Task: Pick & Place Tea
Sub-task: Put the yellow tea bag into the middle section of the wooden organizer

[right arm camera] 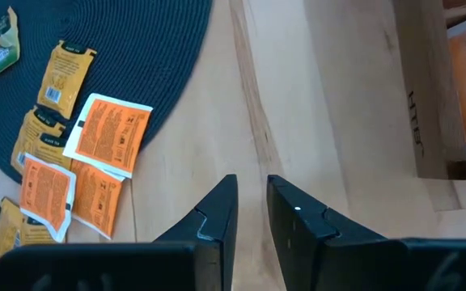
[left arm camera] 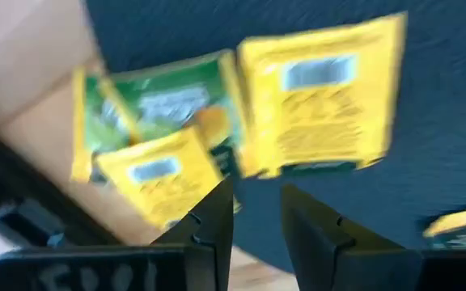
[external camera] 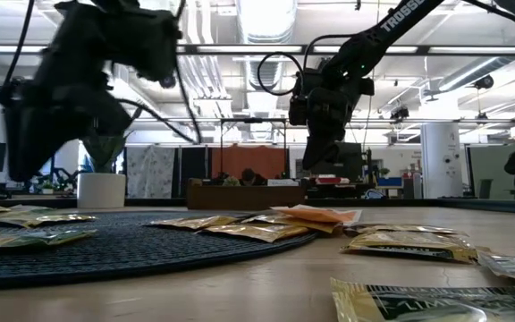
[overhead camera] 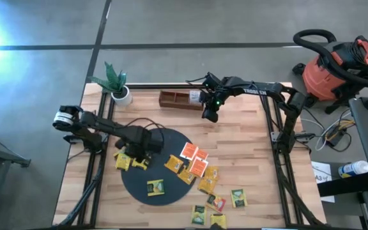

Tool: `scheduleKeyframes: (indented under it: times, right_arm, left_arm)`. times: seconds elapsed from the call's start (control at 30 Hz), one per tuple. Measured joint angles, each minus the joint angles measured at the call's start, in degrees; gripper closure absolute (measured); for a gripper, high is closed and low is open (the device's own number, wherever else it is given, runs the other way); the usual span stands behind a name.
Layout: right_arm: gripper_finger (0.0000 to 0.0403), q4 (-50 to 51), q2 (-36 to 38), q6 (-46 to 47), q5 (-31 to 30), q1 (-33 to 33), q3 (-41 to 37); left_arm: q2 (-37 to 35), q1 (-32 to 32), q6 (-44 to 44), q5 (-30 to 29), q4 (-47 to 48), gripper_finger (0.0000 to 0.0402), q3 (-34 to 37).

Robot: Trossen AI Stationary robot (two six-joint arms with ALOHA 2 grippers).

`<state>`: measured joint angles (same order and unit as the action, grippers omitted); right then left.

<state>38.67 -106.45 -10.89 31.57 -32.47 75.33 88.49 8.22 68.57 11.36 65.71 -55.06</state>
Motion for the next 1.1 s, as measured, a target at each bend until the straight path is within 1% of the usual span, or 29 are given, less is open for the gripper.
scheduleKeyframes:
  times: [0.2, 0.33, 0.43, 0.53, 0.67, 0.73, 0.8, 0.87, 1.1]
  right_arm:
    - [0.0335, -0.79, 0.00, -0.10, 0.00, 0.00, -0.02]
    - [0.0335, -1.64, -0.02, -0.07, -0.02, 0.00, -0.02]
    - [0.0335, -2.01, -0.02, -0.05, -0.01, 0.00, -0.02]
    - [0.0335, -2.01, -0.04, -0.05, 0.00, 0.00, -0.02]
    - [0.0335, -2.04, -0.04, -0.02, -0.02, 0.00, -0.02]
    - [0.0335, -2.04, -0.07, 0.07, 0.00, 0.00, -0.02]
    - [0.0335, -2.02, -0.09, 0.34, -0.01, 0.00, -0.02]
    - [0.0335, -2.01, -0.11, 0.41, 0.00, 0.00, -0.02]
    - [0.0335, -2.03, -0.11, 0.22, 0.00, 0.37, -0.49]
  left_arm:
    - [-2.25, 3.18, 6.56, -0.32, 4.16, 0.0303, 1.18]
    - [-3.36, 3.90, 11.81, -3.02, 7.42, 0.0303, 1.90]
    - [-4.13, 3.97, 14.26, -3.57, 6.43, 0.0303, 2.89]
    - [-5.34, 3.89, 13.68, -3.56, 0.25, 0.0303, 4.18]
    - [-6.43, 4.59, 6.63, -3.74, -16.90, 0.0303, 5.34]
    - [-6.45, 5.24, 2.81, -3.44, -23.86, 0.0303, 5.55]
    - [-6.34, 5.79, 1.41, -3.41, -29.15, 0.0303, 5.58]
    - [-6.08, 5.93, 2.48, -3.05, -30.23, 0.0303, 5.60]
    - [-5.71, 5.91, 6.13, -2.72, -29.09, 0.0303, 5.91]
